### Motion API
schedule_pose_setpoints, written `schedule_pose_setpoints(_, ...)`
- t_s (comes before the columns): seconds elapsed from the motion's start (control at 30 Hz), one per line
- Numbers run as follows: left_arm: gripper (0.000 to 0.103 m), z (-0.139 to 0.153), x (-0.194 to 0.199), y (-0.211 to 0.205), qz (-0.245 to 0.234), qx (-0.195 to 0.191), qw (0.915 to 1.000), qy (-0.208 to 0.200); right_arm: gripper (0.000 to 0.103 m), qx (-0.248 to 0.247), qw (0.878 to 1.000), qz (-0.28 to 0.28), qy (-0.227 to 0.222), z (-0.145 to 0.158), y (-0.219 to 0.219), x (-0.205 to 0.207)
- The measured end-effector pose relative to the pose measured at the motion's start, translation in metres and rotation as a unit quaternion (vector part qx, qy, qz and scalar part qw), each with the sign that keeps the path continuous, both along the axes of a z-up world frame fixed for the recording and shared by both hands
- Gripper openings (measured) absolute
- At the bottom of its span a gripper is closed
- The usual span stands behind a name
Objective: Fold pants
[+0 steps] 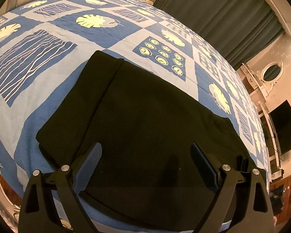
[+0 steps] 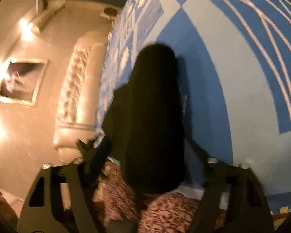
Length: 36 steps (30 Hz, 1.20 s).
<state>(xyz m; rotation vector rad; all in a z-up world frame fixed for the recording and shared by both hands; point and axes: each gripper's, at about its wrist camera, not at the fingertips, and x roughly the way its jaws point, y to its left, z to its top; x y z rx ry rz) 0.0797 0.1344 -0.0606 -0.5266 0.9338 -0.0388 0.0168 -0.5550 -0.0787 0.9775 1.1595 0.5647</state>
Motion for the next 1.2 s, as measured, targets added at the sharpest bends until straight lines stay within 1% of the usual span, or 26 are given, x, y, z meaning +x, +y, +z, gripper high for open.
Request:
schedule_pose_setpoints(0.07,0.091,0.0,0.0,0.001,0.001,-0.003,1.0,-0.001,0.03,-0.029,0.999,0.014,0.008,-0.008,0.007,-0.004)
schedule_pose_setpoints(0.1,0.091,0.0,0.0,0.001,0.001,-0.004,1.0,-0.001,0.028,-0.029,0.999,0.01,0.013,-0.013,0.006,-0.007)
schedule_pose_setpoints(0.13,0.091,0.0,0.0,0.001,0.0,-0.003,1.0,-0.001,0.028,-0.017,1.0,0.002,0.008,-0.017,0.004,-0.008)
schedule_pose_setpoints(0.2,0.091,0.0,-0.001,0.001,0.0,-0.002,1.0,0.0,0.032,-0.018,1.0,0.0,-0.002,-0.014,0.003,-0.011)
schedule_pose_setpoints(0.23,0.091,0.0,-0.001,0.0,0.0,-0.002,1.0,0.0,0.038,-0.019,1.0,-0.003,-0.009,-0.01,0.003,-0.012)
schedule_pose_setpoints(0.27,0.091,0.0,-0.001,0.0,0.0,-0.002,1.0,0.0,0.049,-0.018,1.0,-0.006,-0.014,-0.007,0.003,-0.012)
schedule_pose_setpoints(0.3,0.091,0.0,-0.001,0.0,0.0,-0.003,1.0,0.0,0.066,-0.016,1.0,-0.01,-0.021,-0.002,0.002,-0.014)
schedule_pose_setpoints(0.33,0.091,0.0,-0.001,0.0,0.0,-0.002,1.0,0.0,0.074,-0.018,0.999,-0.017,-0.032,0.008,0.005,-0.011)
schedule_pose_setpoints(0.37,0.091,0.0,0.0,0.001,0.0,-0.003,1.0,0.001,0.086,-0.026,0.999,-0.022,-0.04,0.016,0.007,-0.01)
schedule_pose_setpoints(0.4,0.091,0.0,-0.001,0.0,0.0,-0.003,1.0,0.0,0.091,-0.034,0.998,-0.024,-0.046,0.022,0.01,-0.009)
schedule_pose_setpoints(0.5,0.091,0.0,-0.002,0.002,0.003,-0.011,0.9999,-0.001,0.095,-0.083,0.994,-0.024,-0.067,0.049,0.022,-0.007)
schedule_pose_setpoints(0.53,0.091,0.0,-0.003,0.002,0.003,-0.013,0.9999,-0.001,0.096,-0.117,0.99,-0.029,-0.078,0.063,0.032,-0.007)
schedule_pose_setpoints(0.57,0.091,0.001,-0.002,0.003,0.004,-0.017,0.9999,0.0,0.097,-0.135,0.987,-0.031,-0.087,0.071,0.038,-0.007)
schedule_pose_setpoints(0.6,0.091,0.001,-0.002,0.004,0.004,-0.019,0.9998,0.001,0.098,-0.156,0.982,-0.036,-0.101,0.081,0.045,-0.009)
schedule_pose_setpoints(0.63,0.091,0.003,-0.002,0.005,0.004,-0.023,0.9997,0.003,0.098,-0.191,0.972,-0.045,-0.129,0.099,0.057,-0.012)
schedule_pose_setpoints(0.7,0.091,0.006,-0.003,0.008,0.003,-0.032,0.9995,0.005,0.098,-0.22,0.957,-0.054,-0.182,0.126,0.068,-0.02)
schedule_pose_setpoints(0.77,0.091,0.01,-0.005,0.012,-0.002,-0.044,0.999,0.007,0.101,-0.271,0.923,-0.078,-0.263,0.164,0.087,-0.033)
schedule_pose_setpoints(0.8,0.091,0.013,-0.006,0.016,-0.003,-0.048,0.9988,0.006,0.101,-0.286,0.897,-0.092,-0.323,0.183,0.098,-0.043)
schedule_pose_setpoints(0.83,0.091,0.017,-0.008,0.021,-0.004,-0.052,0.9987,-0.001,0.101,-0.281,0.887,-0.098,-0.353,0.192,0.102,-0.048)
schedule_pose_setpoints(0.87,0.091,0.02,-0.01,0.026,-0.003,-0.053,0.9986,-0.006,0.101,-0.268,0.885,-0.095,-0.369,0.196,0.103,-0.05)
schedule_pose_setpoints(0.9,0.091,0.024,-0.011,0.035,-0.004,-0.056,0.9984,-0.014,0.101,-0.249,0.894,-0.082,-0.362,0.195,0.107,-0.048)
schedule_pose_setpoints(0.93,0.091,0.025,-0.012,0.041,-0.004,-0.058,0.9982,-0.016,0.101,-0.244,0.904,-0.073,-0.344,0.192,0.11,-0.044)
schedule_pose_setpoints(0.97,0.091,0.026,-0.013,0.052,-0.003,-0.063,0.9978,-0.018,0.101,-0.249,0.915,-0.063,-0.311,0.187,0.113,-0.036)
schedule_pose_setpoints(1.03,0.091,0.022,-0.015,0.077,0.007,-0.079,0.9968,-0.013,0.101,-0.263,0.925,-0.048,-0.271,0.175,0.122,-0.026)
schedule_pose_setpoints(1.1,0.091,0.011,-0.016,0.107,0.02,-0.123,0.9923,-0.003,0.101,-0.264,0.928,-0.042,-0.259,0.166,0.129,-0.024)
schedule_pose_setpoints(1.2,0.091,-0.012,-0.013,0.139,0.028,-0.207,0.978,0.008,0.101,-0.239,0.939,-0.033,-0.245,0.154,0.14,-0.024)
